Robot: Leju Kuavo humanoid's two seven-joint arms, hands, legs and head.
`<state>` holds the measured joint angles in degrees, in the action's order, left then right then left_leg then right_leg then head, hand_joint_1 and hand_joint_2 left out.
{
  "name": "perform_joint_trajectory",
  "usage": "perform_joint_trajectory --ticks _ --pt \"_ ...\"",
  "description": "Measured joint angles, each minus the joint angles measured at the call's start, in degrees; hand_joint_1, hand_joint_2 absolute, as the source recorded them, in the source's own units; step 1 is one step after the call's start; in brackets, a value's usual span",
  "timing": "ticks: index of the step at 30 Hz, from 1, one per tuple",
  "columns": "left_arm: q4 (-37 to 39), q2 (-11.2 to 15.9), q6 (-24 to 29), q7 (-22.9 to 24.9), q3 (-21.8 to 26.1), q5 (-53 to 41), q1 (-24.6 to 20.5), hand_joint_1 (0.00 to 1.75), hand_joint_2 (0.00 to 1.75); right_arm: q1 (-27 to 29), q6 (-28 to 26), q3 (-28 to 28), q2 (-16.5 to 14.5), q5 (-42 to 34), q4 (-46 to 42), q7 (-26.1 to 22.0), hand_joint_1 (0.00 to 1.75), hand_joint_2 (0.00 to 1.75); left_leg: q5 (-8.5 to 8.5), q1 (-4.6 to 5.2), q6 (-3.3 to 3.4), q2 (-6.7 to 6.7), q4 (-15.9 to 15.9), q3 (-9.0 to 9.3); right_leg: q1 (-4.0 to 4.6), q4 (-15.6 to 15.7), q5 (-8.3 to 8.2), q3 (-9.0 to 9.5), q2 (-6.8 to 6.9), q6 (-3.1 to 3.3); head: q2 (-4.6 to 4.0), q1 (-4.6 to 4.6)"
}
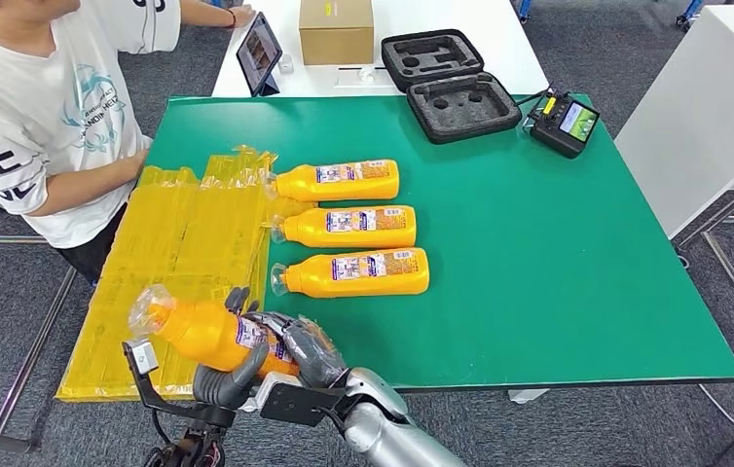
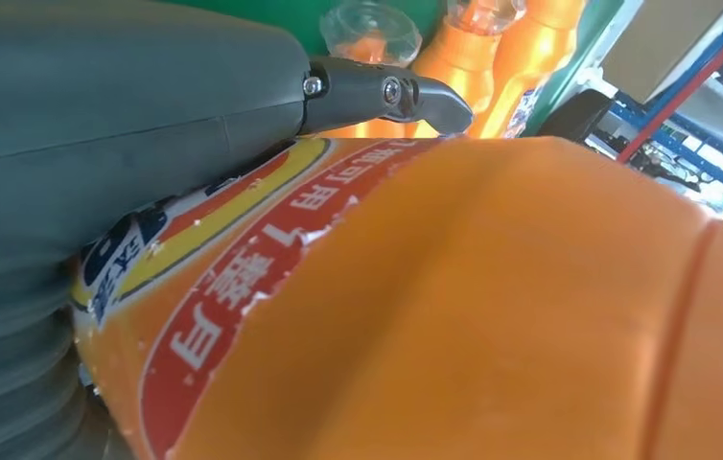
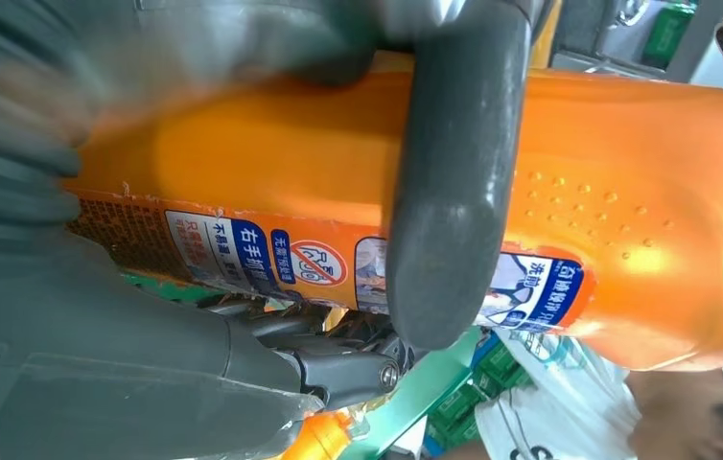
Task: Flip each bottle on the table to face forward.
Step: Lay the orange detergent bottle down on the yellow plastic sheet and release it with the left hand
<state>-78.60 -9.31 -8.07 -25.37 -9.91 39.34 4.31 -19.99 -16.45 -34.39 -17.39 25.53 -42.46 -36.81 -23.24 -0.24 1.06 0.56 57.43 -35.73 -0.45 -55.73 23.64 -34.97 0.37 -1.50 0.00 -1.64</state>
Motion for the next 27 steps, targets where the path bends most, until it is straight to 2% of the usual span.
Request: perform_joint_trajectory --ticks 4,5,8,9,10,27 --pt "-0.9 0.0 0.0 -0.6 0.9 0.9 0.5 0.00 1.75 -1.4 1.2 -1.1 -0.1 1.1 0.7 1.2 1.75 1.75 0.00 0.00 0.00 0.05 0.0 0.01 0.00 0.0 -0.01 -0.02 -0.01 0.00 0.00 0.00" --pt "-1.2 0.0 0.0 -0.7 1.1 0.9 0.5 0.07 1.75 -1.7 1.4 -1.3 -0.2 1.2 0.9 1.4 1.75 1.75 0.00 0.00 0.00 0.06 0.0 0.01 0.00 0.0 0.00 -0.01 -0.02 0.00 0.00 0.00" --pt "-1.8 0.0 0.1 -0.9 1.6 0.9 0.6 1.33 1.75 -2.4 1.6 -1.8 -0.4 1.4 1.2 1.9 1.75 1.75 0.00 0.00 0.00 0.09 0.0 0.01 0.01 0.0 0.00 -0.02 -0.02 0.00 0.00 -0.01" --pt "-2.0 0.0 0.1 -1.0 1.7 0.9 0.6 1.69 1.75 -2.5 1.6 -1.9 -0.4 1.4 1.3 2.1 1.75 1.75 0.00 0.00 0.00 0.10 0.0 0.01 0.01 0.0 0.00 -0.03 -0.02 0.00 0.00 0.00" --pt "-2.1 0.0 0.2 -1.1 1.8 0.8 0.5 1.75 1.75 -2.7 1.6 -2.0 -0.5 1.4 1.4 2.1 1.75 1.75 0.00 0.00 0.00 0.11 0.0 0.01 0.00 0.0 0.00 -0.03 -0.02 0.00 0.00 0.01" --pt "-2.3 -0.1 1.4 -2.1 1.9 -0.1 -0.3 1.75 1.75 -3.5 1.6 -2.0 -0.7 2.5 1.5 2.6 1.75 1.75 0.00 0.00 -0.01 0.15 0.0 0.01 0.00 0.0 -0.01 -0.06 -0.07 0.00 0.00 0.00"
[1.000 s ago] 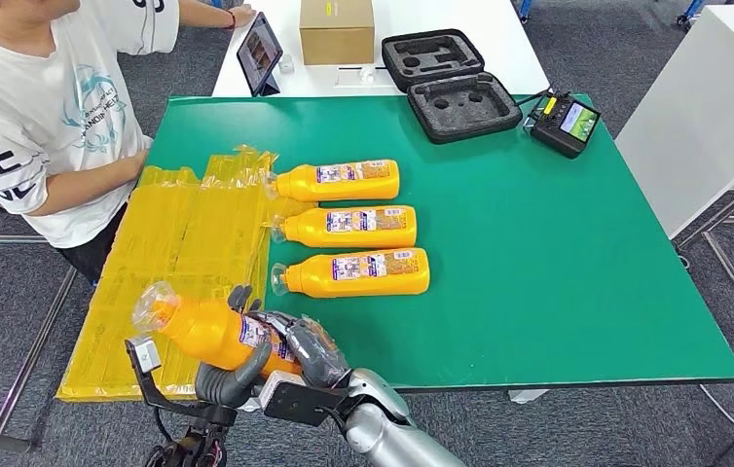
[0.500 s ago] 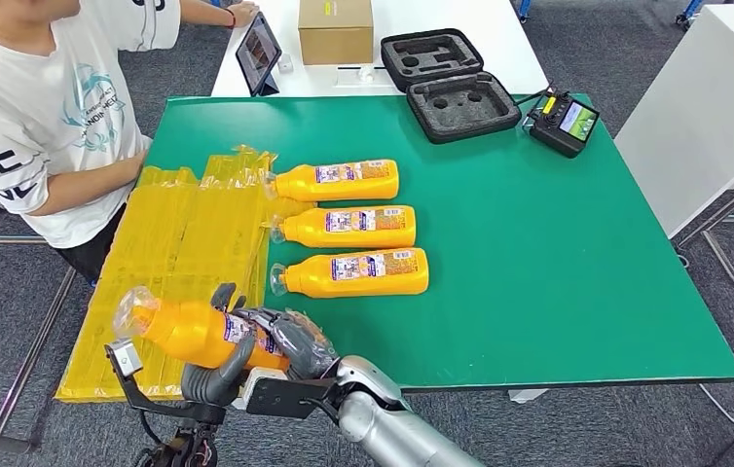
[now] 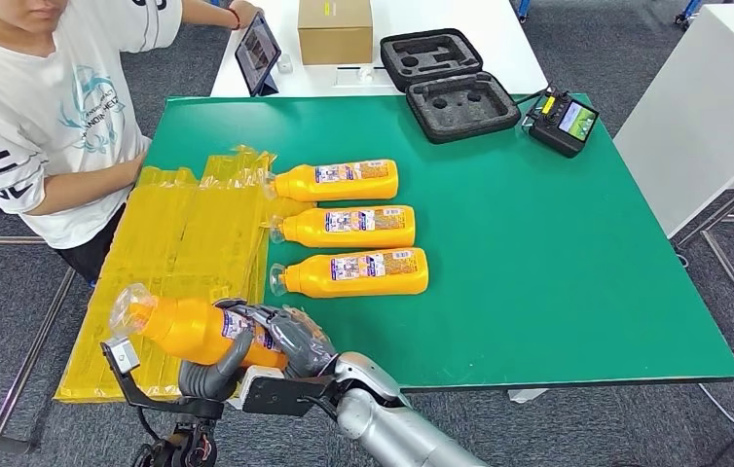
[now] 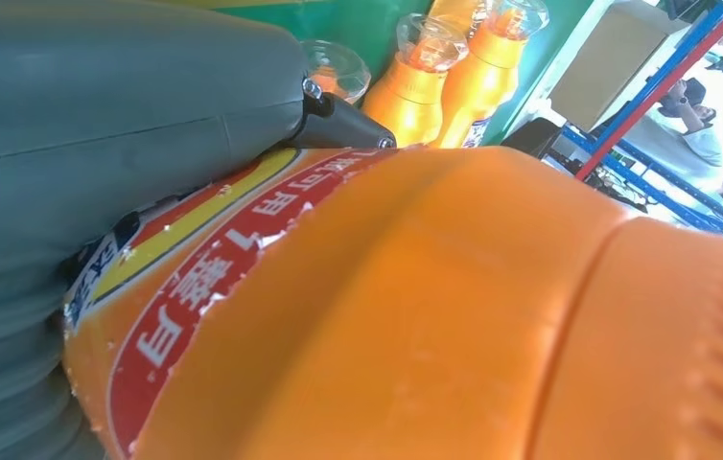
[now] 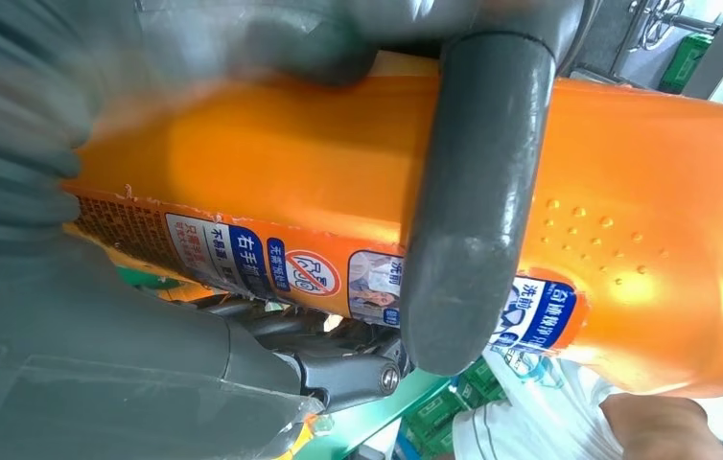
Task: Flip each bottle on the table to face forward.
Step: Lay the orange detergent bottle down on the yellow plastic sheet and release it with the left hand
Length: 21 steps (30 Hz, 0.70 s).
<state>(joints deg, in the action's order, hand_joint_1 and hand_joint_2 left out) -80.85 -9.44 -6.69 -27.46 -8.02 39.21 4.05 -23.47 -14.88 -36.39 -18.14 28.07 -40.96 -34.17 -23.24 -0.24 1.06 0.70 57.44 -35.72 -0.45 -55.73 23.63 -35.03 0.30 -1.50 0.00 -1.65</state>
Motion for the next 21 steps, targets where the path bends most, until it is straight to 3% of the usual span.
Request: perform_joint_trajectory --ticks 4,5,7,9,11,15,21 --pt "0.0 0.0 0.0 0.0 0.0 0.0 -0.1 1.75 1.75 -0.1 0.0 0.0 -0.1 0.0 0.0 0.1 1.75 1.75 0.00 0.00 0.00 0.00 0.0 0.00 0.00 0.0 0.00 -0.01 -0.01 0.00 0.00 0.00" --pt "0.0 0.0 0.0 0.0 0.0 0.0 -0.1 1.75 1.75 -0.1 0.0 0.0 -0.1 0.1 0.0 0.2 1.65 1.75 0.00 0.00 0.00 0.00 0.0 0.00 0.00 0.0 0.00 -0.01 -0.02 0.00 0.00 0.00" --pt "0.0 0.0 0.0 -0.1 0.0 0.1 -0.2 1.71 1.75 -0.2 0.0 0.0 -0.2 0.4 0.0 0.5 0.78 1.75 0.00 0.00 0.00 0.00 0.0 0.00 0.00 0.0 0.00 -0.01 -0.02 0.00 0.00 0.00" --pt "0.0 0.0 0.1 -0.2 0.0 0.1 -0.4 1.62 1.75 -0.2 0.0 -0.1 -0.2 0.9 0.0 1.0 0.00 0.87 0.00 0.00 0.00 0.00 0.0 0.00 0.00 0.0 0.00 -0.01 -0.02 0.00 0.00 -0.01" --pt "0.1 0.0 0.6 -0.5 0.1 -0.3 -0.8 1.50 1.75 -0.1 -0.3 -0.2 -0.3 1.3 0.0 1.3 0.00 0.00 0.00 0.00 0.00 0.01 0.0 0.00 0.00 0.0 0.00 0.00 -0.02 0.00 0.00 0.01" --pt "0.0 -0.1 3.5 -2.1 -0.2 -3.7 -1.7 1.34 1.75 1.1 -3.3 0.0 -0.2 -0.1 -1.2 0.2 0.00 0.00 0.00 0.00 0.00 0.00 0.0 -0.01 0.00 0.0 0.00 0.02 -0.02 0.00 0.00 0.00" --pt "-2.1 -1.0 8.2 -5.9 -1.5 -10.3 -2.6 1.39 1.75 5.8 -10.6 1.2 1.5 -0.4 -11.8 -0.6 0.00 0.00 -0.01 0.02 0.01 -0.09 0.0 -0.06 -0.03 0.0 0.00 0.04 0.00 -0.01 0.00 0.02"
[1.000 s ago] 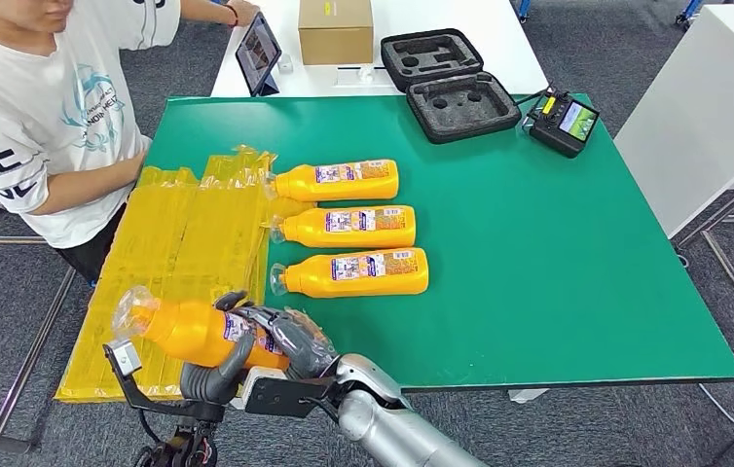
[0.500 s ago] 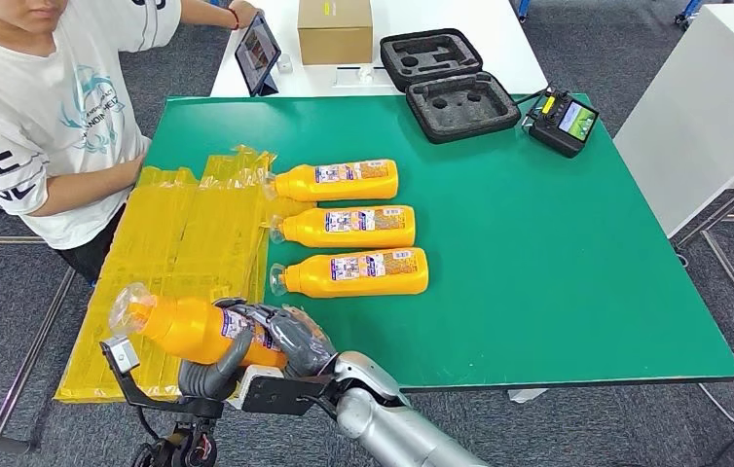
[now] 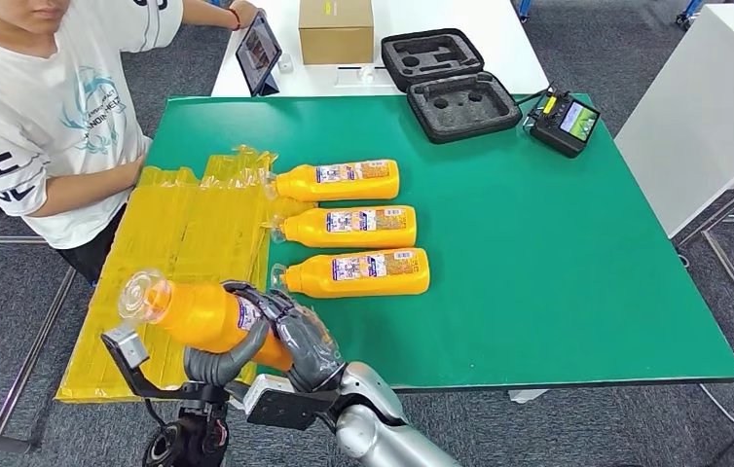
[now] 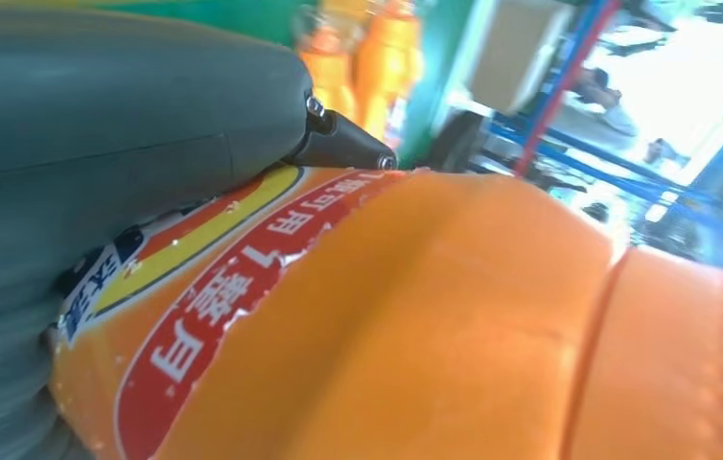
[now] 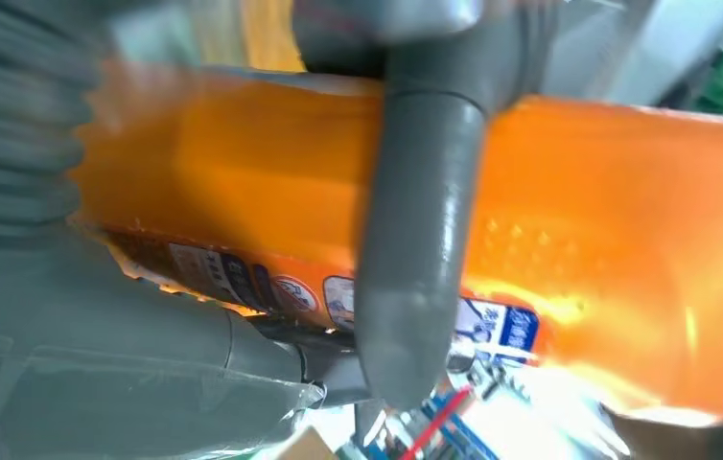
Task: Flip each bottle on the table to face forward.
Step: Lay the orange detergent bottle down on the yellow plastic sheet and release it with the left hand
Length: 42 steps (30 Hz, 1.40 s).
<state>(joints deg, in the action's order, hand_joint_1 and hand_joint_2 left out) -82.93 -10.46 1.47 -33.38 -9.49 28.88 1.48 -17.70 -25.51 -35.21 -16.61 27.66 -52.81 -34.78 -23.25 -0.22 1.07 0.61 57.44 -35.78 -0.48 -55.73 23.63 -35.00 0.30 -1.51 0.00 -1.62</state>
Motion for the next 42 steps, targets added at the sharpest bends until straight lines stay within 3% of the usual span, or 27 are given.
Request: perform_joint_trajectory --ticks 5,14,17,20,24,30,42 --pt "-1.2 -0.5 0.6 -0.7 -1.1 -1.2 -0.3 1.74 1.75 1.9 -2.3 0.4 0.9 0.3 -4.6 -0.1 0.00 0.00 0.00 0.00 0.00 -0.05 0.0 0.00 0.00 0.0 0.00 0.01 0.01 0.00 0.00 -0.01" --pt "-3.2 -1.5 4.5 -3.5 -2.8 -5.9 -0.5 1.75 1.75 5.1 -8.1 1.5 2.3 -1.0 -11.9 -1.6 0.00 0.00 0.01 0.00 0.00 -0.10 0.0 0.00 0.01 0.0 0.00 0.05 0.06 -0.01 0.00 -0.01" --pt "-3.5 -1.8 9.0 -4.7 -1.8 -8.3 -0.5 1.75 1.75 6.7 -11.6 1.6 3.0 -0.2 -15.0 -3.7 0.00 0.00 -0.02 -0.01 -0.02 -0.04 0.0 0.01 0.01 0.0 0.00 0.04 0.02 0.00 0.00 0.02" --pt "-3.1 -1.4 15.5 -5.9 0.8 -12.2 -0.7 1.75 1.75 8.5 -14.1 2.4 3.2 6.2 -20.5 -5.1 0.00 0.00 -0.03 -0.02 -0.04 0.05 0.0 0.03 0.01 0.0 0.01 -0.01 0.00 0.00 0.00 -0.06" --pt "-2.2 -1.2 19.9 -6.4 2.4 -15.7 -1.4 1.75 1.75 10.3 -14.3 4.5 3.3 18.0 -28.4 -5.3 0.00 0.00 0.01 -0.03 -0.01 -0.10 0.0 0.00 0.04 0.0 0.03 0.04 0.18 0.00 0.00 -0.03" --pt "-1.1 -1.2 26.9 -6.5 4.8 -19.0 -2.1 1.75 1.75 11.6 -14.3 6.3 3.3 21.9 -35.7 -5.3 0.00 0.00 0.01 0.00 0.00 -0.09 0.0 0.02 0.00 0.0 0.01 0.06 0.13 -0.01 0.00 -0.02" --pt "0.1 -1.2 27.7 -6.6 7.2 -19.3 -2.7 1.75 1.75 12.1 -14.3 7.1 3.3 21.7 -38.5 -5.3 0.00 0.00 0.01 0.01 0.00 -0.10 0.0 0.02 0.01 0.0 0.00 0.06 0.12 -0.02 0.00 -0.02"
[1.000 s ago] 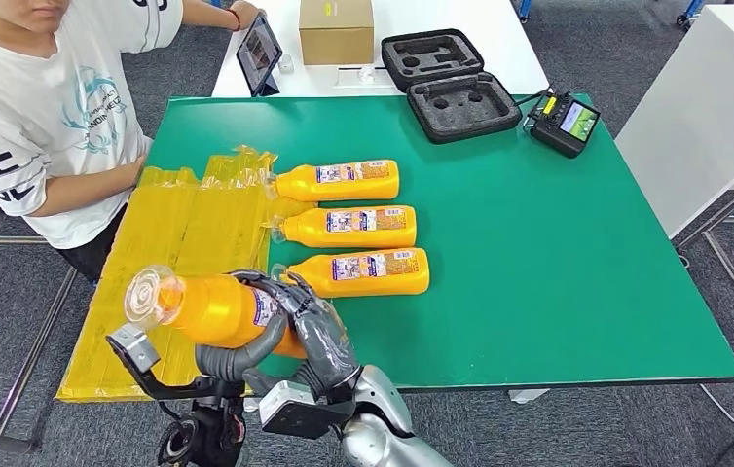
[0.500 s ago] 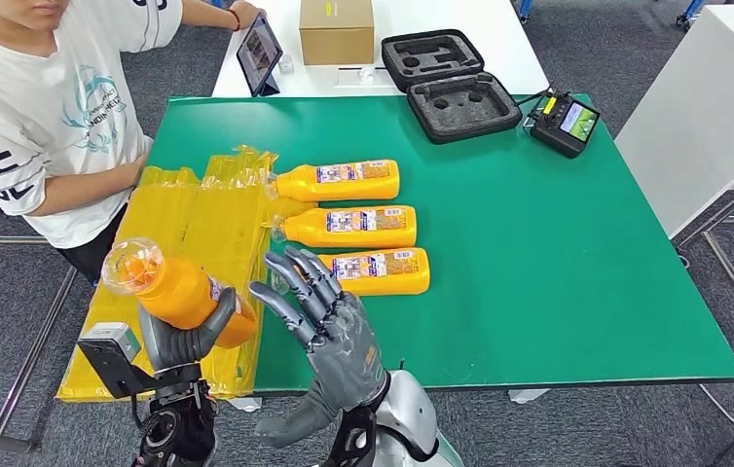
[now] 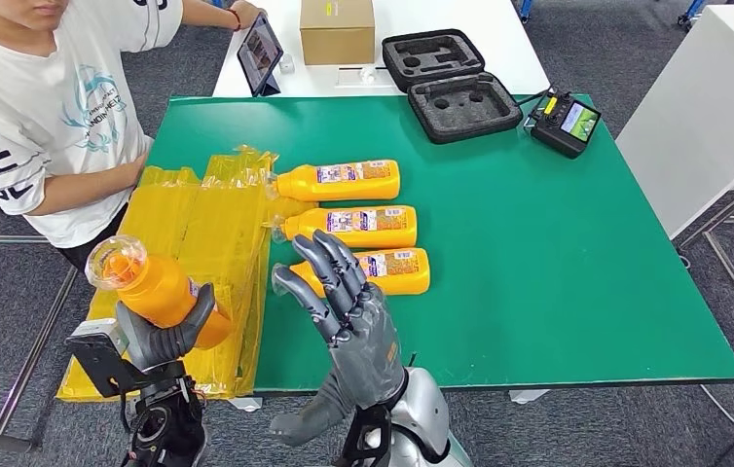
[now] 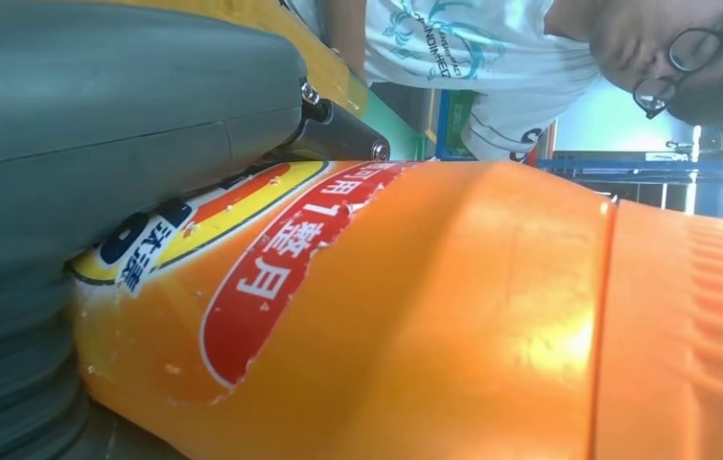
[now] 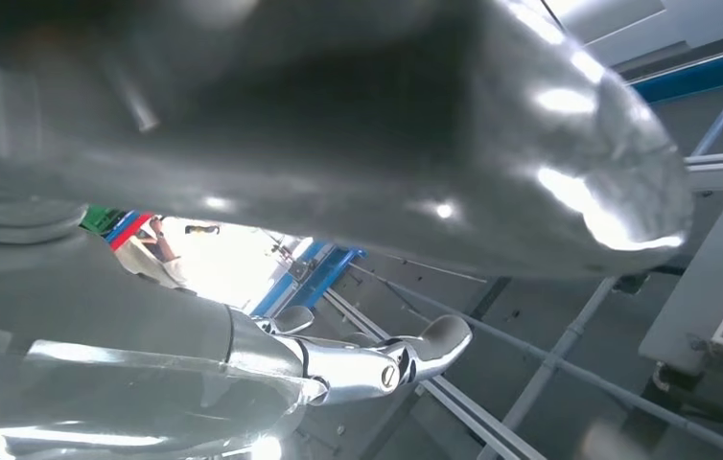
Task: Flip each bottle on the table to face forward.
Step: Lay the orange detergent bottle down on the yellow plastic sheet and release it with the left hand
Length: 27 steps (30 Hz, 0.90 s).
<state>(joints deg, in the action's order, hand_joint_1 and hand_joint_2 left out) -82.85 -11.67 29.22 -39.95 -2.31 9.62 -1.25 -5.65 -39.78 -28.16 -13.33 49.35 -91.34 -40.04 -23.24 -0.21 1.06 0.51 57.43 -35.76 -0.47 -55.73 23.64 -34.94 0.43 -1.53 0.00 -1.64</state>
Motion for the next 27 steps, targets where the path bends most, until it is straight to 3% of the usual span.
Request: perform_joint_trajectory --ticks 4,7,9,11,14,16,20,27 --pt "0.1 0.0 1.5 0.0 0.1 -1.9 0.0 1.75 1.75 0.0 0.0 0.0 0.0 -0.3 -0.1 0.0 0.00 0.00 0.00 0.00 0.00 0.00 0.0 0.00 0.00 0.0 0.00 0.00 0.00 0.00 0.00 0.00" --pt "0.0 0.3 6.5 0.0 0.2 -11.4 -0.6 1.75 1.75 0.0 0.0 0.0 0.0 -1.3 -0.1 0.0 0.00 0.00 0.01 0.00 0.01 0.00 0.0 0.00 0.00 0.0 0.00 0.00 0.01 0.00 0.00 -0.01" --pt "1.2 1.0 9.3 1.0 0.3 -26.1 -2.3 1.75 1.75 0.0 0.0 0.0 0.0 -1.7 -0.1 0.0 0.00 0.00 0.05 0.00 0.05 -0.04 0.0 0.00 0.00 0.0 0.00 0.02 0.09 0.00 0.00 -0.01" --pt "4.4 2.1 10.3 4.2 0.7 -46.5 -5.4 1.75 1.75 0.0 0.0 0.0 0.0 -2.1 0.0 0.0 0.00 0.00 0.11 0.00 0.11 -0.11 0.0 0.00 0.00 0.0 0.00 0.06 0.20 0.00 0.00 0.00" --pt "12.0 4.6 9.9 12.7 0.1 -76.1 -11.4 1.75 1.75 -0.5 0.0 -0.6 0.1 -4.5 1.0 0.0 0.00 0.00 0.17 0.00 0.08 -0.08 0.0 0.00 0.00 0.0 -0.11 0.05 0.20 0.10 0.00 0.00" --pt "18.3 6.6 8.3 17.9 -1.6 -88.6 -16.0 1.75 1.75 -1.4 0.0 -1.6 0.2 -6.6 2.5 0.2 0.00 0.00 0.23 -0.01 0.03 -0.03 0.0 0.01 0.00 0.0 -0.19 0.03 0.18 0.17 0.00 -0.01" --pt "30.4 10.2 4.2 21.9 -6.1 -96.1 -22.5 1.75 1.75 -2.9 0.0 -3.9 0.2 -8.6 5.7 0.3 0.00 1.75 0.32 -0.04 -0.03 0.01 0.0 0.01 0.04 0.0 -0.27 0.01 0.15 0.27 0.00 -0.02" --pt "42.0 13.6 0.2 20.9 -9.5 -93.7 -27.3 1.75 1.75 -3.8 0.0 -5.8 0.3 -9.7 9.7 0.2 0.00 1.75 0.32 -0.05 -0.04 -0.02 0.0 -0.05 0.05 0.0 -0.24 -0.02 0.15 0.28 0.00 -0.01"
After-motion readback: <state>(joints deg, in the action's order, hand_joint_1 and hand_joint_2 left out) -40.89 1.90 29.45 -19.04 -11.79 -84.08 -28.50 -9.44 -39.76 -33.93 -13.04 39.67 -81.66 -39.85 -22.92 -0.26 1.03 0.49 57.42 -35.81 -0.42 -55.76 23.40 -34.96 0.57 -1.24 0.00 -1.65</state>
